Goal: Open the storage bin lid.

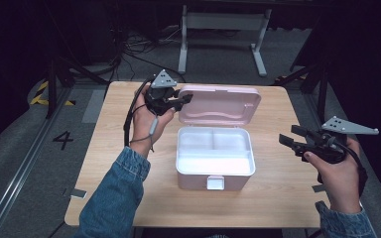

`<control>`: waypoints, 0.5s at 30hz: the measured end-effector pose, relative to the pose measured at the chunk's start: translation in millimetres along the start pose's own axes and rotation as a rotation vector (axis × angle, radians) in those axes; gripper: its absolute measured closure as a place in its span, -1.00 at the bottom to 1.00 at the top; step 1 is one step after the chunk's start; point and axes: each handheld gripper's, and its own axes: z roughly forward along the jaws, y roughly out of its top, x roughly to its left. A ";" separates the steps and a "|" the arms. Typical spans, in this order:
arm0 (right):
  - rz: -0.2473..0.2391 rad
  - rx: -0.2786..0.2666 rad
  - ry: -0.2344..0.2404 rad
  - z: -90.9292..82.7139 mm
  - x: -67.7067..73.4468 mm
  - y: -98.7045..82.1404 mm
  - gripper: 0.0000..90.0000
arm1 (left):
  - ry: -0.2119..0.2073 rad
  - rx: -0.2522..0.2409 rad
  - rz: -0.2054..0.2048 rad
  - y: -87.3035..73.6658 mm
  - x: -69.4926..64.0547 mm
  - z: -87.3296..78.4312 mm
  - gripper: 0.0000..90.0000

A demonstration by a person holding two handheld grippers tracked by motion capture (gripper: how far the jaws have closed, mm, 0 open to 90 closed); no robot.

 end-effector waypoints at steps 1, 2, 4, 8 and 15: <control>-0.002 0.004 0.003 0.6 -0.1 -0.2 -0.15 | 0.007 0.000 -0.007 1.0 1.3 2.3 0.55; -0.004 0.007 0.007 1.8 0.0 -0.5 -0.15 | 0.011 0.004 -0.006 1.6 2.3 3.4 0.55; -0.006 0.010 0.006 3.1 -0.2 -0.8 -0.15 | 0.020 0.008 -0.013 2.7 5.0 7.2 0.53; -0.008 0.019 0.010 5.5 -0.2 -1.7 -0.14 | 0.026 0.009 -0.029 2.6 10.1 13.3 0.52; 0.002 0.024 0.010 6.5 -4.5 -3.7 -0.15 | 0.049 0.003 -0.056 -0.1 19.8 26.7 0.48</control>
